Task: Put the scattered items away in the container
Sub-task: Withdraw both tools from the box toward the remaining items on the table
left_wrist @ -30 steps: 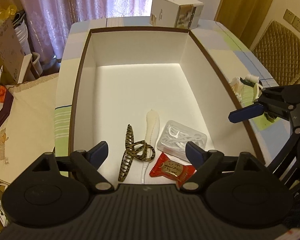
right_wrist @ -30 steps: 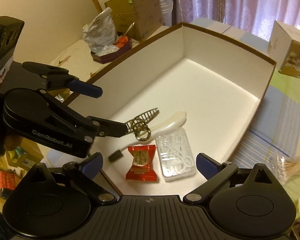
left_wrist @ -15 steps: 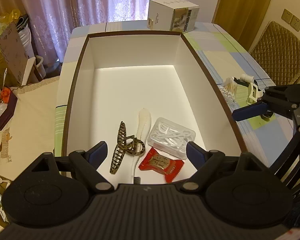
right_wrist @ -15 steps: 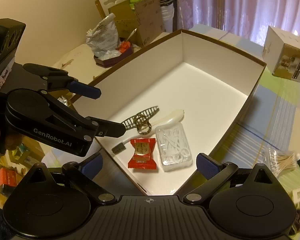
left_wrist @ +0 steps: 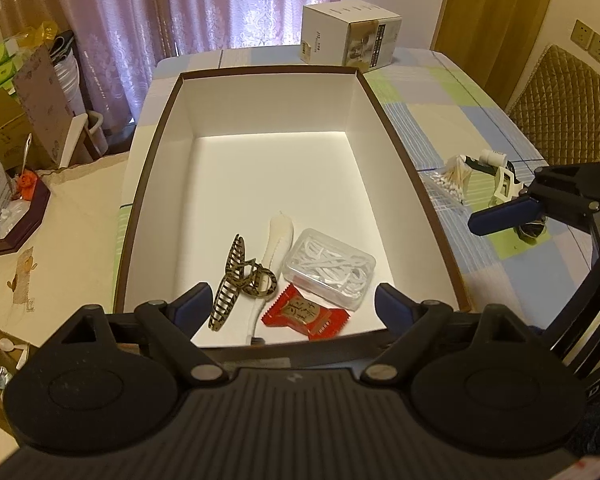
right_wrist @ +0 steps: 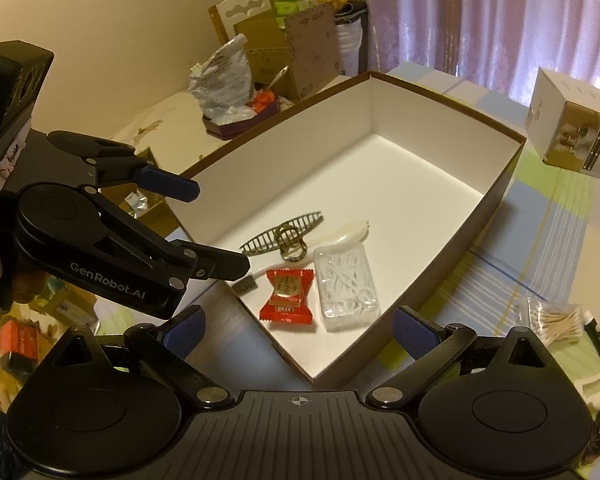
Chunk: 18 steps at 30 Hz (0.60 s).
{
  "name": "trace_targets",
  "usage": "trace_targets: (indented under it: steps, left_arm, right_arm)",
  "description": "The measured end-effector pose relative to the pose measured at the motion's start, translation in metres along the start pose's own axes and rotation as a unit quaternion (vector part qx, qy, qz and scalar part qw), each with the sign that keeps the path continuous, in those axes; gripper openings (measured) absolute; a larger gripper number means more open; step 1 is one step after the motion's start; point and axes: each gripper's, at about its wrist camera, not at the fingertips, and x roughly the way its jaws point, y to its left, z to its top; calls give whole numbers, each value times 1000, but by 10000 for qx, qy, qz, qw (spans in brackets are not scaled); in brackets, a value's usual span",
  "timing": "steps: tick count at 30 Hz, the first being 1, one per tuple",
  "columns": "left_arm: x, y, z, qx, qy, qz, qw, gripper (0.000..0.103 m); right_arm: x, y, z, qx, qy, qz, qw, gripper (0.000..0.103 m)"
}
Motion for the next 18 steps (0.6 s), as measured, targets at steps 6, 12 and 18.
trace_targets:
  steps: [6,12,18]
  left_arm:
    - [-9,-13,-7,-108,-2,124,9999,86]
    - [-17,-31,-11,-197,-12,242,9995,87]
    - [-22,-53,-15,-279,-15,324,9991,87]
  right_arm:
    - [-9,-3,-10,-117,20,91,9999,97]
    - [-22,-7,-21,-211,20,170,9996,98]
    - [-35,-16,-36,-280,39,253,9993,98]
